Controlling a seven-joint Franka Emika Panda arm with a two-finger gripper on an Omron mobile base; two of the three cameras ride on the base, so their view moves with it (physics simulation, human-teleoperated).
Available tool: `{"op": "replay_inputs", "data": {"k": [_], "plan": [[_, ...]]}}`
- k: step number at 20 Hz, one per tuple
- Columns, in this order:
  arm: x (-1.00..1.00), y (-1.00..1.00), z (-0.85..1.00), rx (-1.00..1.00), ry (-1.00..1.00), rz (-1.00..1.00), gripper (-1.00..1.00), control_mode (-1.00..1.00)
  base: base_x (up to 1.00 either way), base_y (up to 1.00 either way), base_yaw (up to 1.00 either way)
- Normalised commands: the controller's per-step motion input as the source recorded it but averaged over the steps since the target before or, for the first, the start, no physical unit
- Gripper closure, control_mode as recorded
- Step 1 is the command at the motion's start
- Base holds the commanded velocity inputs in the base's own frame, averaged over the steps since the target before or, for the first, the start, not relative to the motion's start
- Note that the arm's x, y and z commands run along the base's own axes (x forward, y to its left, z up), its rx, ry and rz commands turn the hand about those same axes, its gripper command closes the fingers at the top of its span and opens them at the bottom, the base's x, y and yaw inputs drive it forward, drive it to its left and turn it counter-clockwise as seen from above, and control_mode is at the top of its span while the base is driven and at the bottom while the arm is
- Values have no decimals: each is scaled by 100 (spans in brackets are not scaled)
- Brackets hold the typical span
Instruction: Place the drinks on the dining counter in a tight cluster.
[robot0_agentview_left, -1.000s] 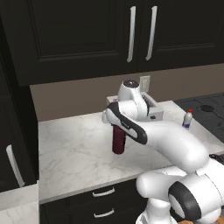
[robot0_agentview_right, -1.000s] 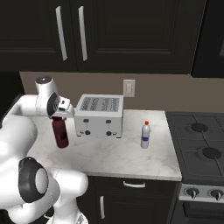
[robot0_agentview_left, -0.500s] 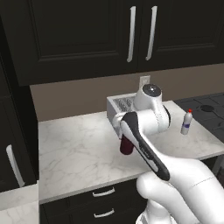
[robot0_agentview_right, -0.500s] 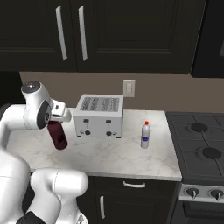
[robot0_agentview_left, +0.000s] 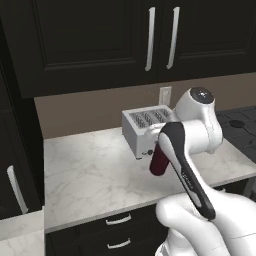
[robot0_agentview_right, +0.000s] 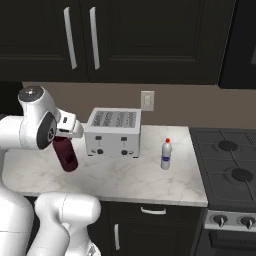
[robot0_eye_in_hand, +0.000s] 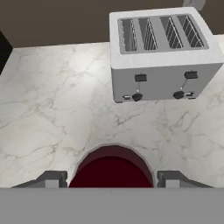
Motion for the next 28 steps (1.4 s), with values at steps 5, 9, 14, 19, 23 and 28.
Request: {"op": "replay_inputs", "data": {"k": [5,9,14,19,23,28], "plan": [[-43,-25,35,0,8,0,100,-100,0,0,0],[-17,-4,0,0,0,0,100,-100,0,0,0],[0,0,0,0,0,0,100,-100,0,0,0],[0,0,0,0,0,0,100,-100,0,0,0],[0,0,0,0,0,0,100,100,-31,-14,0],[0,0,0,0,0,0,100,100,-37,-86,15]]}}
